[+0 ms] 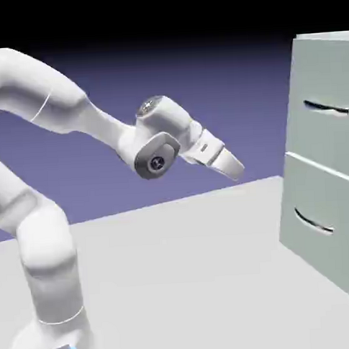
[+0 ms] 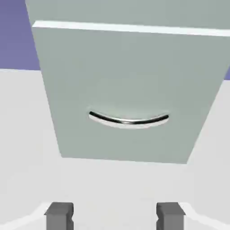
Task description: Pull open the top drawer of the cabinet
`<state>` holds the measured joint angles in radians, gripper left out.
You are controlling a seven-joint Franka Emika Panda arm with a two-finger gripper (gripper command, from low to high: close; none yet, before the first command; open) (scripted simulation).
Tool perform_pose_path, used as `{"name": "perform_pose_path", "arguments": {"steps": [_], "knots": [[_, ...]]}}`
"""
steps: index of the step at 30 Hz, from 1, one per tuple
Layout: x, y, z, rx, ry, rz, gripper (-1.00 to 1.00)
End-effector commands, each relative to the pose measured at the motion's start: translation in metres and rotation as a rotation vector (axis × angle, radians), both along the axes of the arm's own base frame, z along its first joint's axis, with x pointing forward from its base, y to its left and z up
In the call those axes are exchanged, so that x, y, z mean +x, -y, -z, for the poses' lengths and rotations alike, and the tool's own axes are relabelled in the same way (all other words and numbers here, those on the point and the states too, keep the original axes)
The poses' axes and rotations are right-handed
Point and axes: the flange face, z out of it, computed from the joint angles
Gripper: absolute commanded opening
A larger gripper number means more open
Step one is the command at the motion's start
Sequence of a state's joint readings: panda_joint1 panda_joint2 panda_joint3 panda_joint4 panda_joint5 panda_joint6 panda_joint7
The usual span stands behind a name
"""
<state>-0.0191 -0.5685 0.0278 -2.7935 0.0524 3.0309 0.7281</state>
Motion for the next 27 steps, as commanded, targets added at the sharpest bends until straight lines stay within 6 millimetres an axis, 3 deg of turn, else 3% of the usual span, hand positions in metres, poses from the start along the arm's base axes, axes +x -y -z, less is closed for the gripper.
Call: {"name": "perform_pose_path", "arguments": {"steps": [1,14,27], "knots": [[0.002,0.004,-0.005,0.015,0.007,0.025,0.0],[0.027,0.039,-0.06,0.24,0.114,0.286,0.0],[0.053,0.048,-0.085,0.521,0.23,0.445,0.0]]}}
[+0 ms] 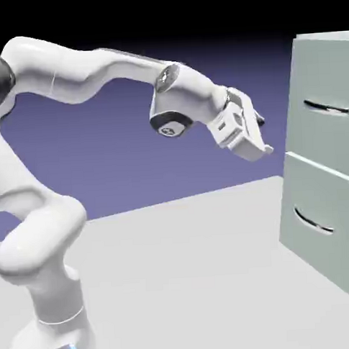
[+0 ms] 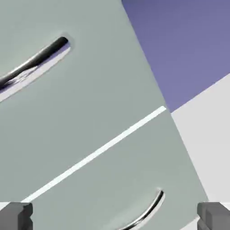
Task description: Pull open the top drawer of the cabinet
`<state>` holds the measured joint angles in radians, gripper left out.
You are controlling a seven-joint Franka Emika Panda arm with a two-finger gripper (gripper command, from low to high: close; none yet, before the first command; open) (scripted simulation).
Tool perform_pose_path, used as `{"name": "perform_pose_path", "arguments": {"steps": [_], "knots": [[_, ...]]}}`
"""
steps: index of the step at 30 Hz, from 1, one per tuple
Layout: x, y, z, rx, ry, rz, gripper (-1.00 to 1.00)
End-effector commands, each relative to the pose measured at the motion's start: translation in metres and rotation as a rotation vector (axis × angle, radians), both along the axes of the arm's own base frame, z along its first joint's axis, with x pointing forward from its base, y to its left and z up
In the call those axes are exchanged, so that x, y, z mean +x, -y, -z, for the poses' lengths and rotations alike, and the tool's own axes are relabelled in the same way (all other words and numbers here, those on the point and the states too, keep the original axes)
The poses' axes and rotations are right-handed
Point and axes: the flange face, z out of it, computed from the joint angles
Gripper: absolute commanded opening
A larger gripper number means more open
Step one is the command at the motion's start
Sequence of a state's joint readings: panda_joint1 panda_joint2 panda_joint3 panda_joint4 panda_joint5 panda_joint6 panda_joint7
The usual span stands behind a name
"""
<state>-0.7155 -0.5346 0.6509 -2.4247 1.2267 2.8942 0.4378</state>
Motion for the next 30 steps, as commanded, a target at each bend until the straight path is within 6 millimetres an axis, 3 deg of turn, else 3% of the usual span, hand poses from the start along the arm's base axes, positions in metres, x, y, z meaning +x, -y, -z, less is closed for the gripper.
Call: {"name": "perform_pose_path", "arguments": {"steps": [1,12,30], "knots": [[0.003,0.0,-0.001,0.022,0.012,0.009,0.0],[0.036,-0.007,0.001,0.278,0.154,0.086,0.0],[0.109,-0.028,0.023,0.747,0.428,0.176,0.0]]}}
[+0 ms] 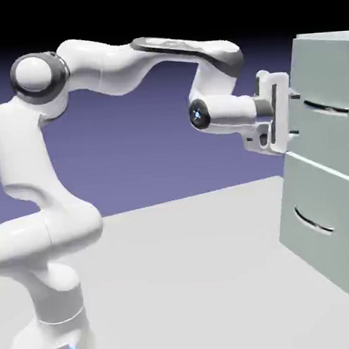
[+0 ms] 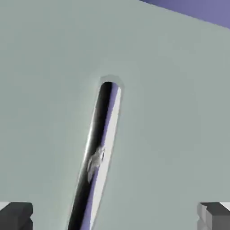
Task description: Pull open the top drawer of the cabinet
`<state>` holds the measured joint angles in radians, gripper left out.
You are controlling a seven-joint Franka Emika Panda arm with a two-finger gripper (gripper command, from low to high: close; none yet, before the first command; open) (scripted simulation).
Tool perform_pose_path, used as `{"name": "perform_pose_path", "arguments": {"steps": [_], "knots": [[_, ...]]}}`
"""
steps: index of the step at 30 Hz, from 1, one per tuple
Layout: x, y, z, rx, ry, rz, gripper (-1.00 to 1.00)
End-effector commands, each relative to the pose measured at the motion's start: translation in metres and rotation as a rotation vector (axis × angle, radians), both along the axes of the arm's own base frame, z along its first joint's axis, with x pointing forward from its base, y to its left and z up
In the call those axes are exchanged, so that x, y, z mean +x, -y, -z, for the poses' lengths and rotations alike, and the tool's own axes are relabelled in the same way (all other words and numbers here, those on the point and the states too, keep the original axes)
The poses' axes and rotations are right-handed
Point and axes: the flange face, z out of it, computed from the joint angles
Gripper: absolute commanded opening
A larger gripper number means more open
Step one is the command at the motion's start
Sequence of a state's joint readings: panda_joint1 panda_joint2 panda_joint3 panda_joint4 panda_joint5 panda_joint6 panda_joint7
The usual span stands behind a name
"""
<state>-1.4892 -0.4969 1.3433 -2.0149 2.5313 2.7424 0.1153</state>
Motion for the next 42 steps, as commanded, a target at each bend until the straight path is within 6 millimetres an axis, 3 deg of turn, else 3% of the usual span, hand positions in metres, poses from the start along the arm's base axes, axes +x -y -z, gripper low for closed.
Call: {"name": "perform_pose_path", "arguments": {"steps": [1,5,7,16,17,18,33,42], "knots": [[0.004,-0.001,0.001,0.028,0.017,0.006,0.0],[0.022,-0.005,0.006,0.14,0.088,0.033,0.0],[0.024,-0.005,0.006,0.147,0.092,0.034,0.0],[0.074,-0.005,0.006,0.147,0.092,0.034,0.0],[0.074,-0.005,0.006,0.147,0.092,0.034,-1.0],[0.074,-0.005,0.006,0.147,0.092,0.034,-1.0],[-0.026,-0.005,0.006,0.147,0.092,0.034,-1.0],[-0.114,-0.005,0.006,0.147,0.092,0.034,-1.0]]}}
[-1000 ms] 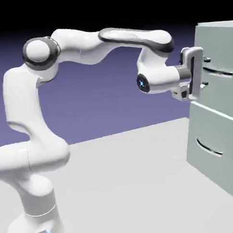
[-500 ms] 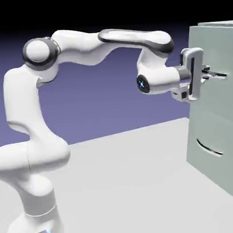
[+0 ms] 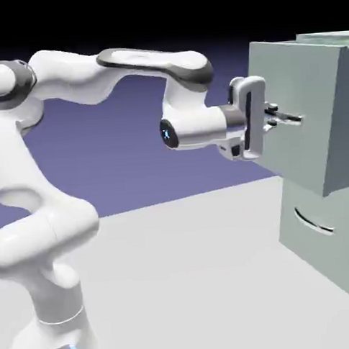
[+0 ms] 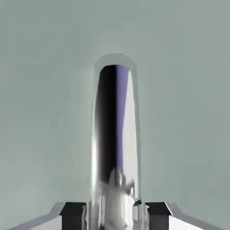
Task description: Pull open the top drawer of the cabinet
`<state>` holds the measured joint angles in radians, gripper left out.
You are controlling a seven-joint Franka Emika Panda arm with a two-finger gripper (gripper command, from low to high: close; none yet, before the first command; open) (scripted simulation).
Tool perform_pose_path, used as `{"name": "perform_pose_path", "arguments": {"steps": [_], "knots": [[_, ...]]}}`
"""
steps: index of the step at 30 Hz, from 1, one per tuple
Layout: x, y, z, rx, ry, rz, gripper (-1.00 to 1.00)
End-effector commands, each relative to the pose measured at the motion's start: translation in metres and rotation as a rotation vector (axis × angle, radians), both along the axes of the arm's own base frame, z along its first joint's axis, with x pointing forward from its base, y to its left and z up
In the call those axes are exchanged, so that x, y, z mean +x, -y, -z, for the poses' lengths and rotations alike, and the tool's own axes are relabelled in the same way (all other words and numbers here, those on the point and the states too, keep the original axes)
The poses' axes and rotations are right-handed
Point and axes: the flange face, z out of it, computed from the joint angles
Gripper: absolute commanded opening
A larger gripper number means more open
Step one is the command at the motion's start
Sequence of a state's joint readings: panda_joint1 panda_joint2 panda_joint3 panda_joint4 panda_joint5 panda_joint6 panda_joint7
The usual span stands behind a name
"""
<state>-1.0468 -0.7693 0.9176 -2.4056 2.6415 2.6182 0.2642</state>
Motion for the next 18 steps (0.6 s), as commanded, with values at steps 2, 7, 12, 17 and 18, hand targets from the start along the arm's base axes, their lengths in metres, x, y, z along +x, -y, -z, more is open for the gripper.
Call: {"name": "perform_pose_path", "arguments": {"steps": [2,7,12,17,18], "knots": [[-0.024,0.0,0.0,-0.002,-0.001,-0.001,-1.0],[-0.05,-0.002,-0.006,0.022,0.026,-0.025,-1.0],[-0.036,-0.002,-0.01,0.038,0.045,-0.036,-1.0],[-0.02,0.0,-0.006,0.029,0.032,-0.021,-1.0],[-0.018,0.0,-0.005,0.024,0.025,-0.017,-1.0]]}}
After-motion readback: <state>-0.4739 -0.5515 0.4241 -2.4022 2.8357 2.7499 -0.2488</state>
